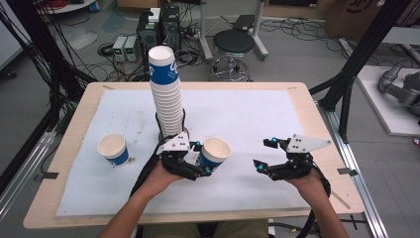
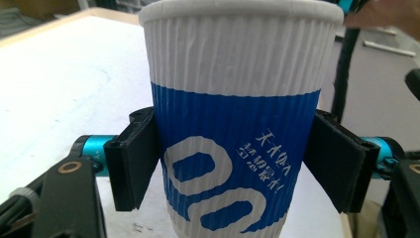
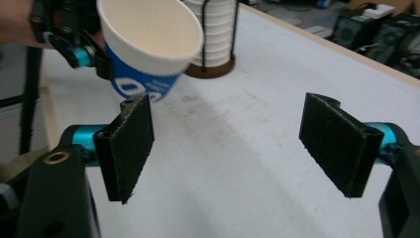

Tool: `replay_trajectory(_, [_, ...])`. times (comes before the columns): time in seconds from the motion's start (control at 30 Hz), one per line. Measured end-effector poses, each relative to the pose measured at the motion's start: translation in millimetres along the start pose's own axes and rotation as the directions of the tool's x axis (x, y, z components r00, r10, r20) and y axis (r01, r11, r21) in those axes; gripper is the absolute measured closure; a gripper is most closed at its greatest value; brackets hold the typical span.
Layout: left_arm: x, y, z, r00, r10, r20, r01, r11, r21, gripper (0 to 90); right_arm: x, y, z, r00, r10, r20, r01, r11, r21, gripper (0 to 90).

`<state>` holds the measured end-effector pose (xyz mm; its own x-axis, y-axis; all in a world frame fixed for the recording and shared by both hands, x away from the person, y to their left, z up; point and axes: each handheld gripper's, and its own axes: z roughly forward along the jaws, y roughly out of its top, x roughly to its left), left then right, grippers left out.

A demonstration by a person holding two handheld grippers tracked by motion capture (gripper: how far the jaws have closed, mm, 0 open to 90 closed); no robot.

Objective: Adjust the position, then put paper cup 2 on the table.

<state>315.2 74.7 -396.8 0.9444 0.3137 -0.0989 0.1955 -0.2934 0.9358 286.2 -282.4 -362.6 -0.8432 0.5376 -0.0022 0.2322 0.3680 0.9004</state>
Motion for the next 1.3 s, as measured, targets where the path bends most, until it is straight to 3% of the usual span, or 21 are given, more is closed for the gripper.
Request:
replay_trajectory(0.13, [2.5,-2.0,-2.3,0.9999,0.005,-0.015,-0.006,0.9991,-0.043,25.3,-3.2,-18.0,-5.5,0.9975,0.027,0.065,-0.025,0.999,-0.034,21.8])
replay_trajectory(0.3, [4.5,-3.1,-3.7,0.9990,0.010,-0.043,-0.015,0.9939,-0.109,25.3,-8.5,-35.1,-12.8,0.9878,0.038,0.151,-0.030,0.998,-0.054,21.5])
replay_trajectory(0.4, [6.6,-4.4,-4.2,0.9984,0.011,-0.056,-0.018,0.9903,-0.138,25.2,-11.9,-37.7,-15.6,0.9835,0.035,0.178,-0.027,0.998,-0.049,21.5])
replay_trajectory(0.57, [8.4,-6.3,-1.2,0.9962,0.006,-0.087,-0.021,0.9839,-0.177,25.2,-13.5,-41.1,-19.1,0.9809,0.052,0.187,-0.043,0.998,-0.056,21.5])
replay_trajectory(0.83, [8.2,-3.5,0.4,0.9950,0.011,-0.099,-0.034,0.9732,-0.228,25.2,-12.8,-40.4,-19.8,0.9795,0.054,0.194,-0.040,0.997,-0.072,21.5])
replay_trajectory(1.3, [10.5,-3.0,-1.8,0.9925,-0.004,-0.122,-0.028,0.9662,-0.256,25.1,-14.0,-41.4,-20.5,0.9792,0.063,0.193,-0.047,0.995,-0.087,21.5])
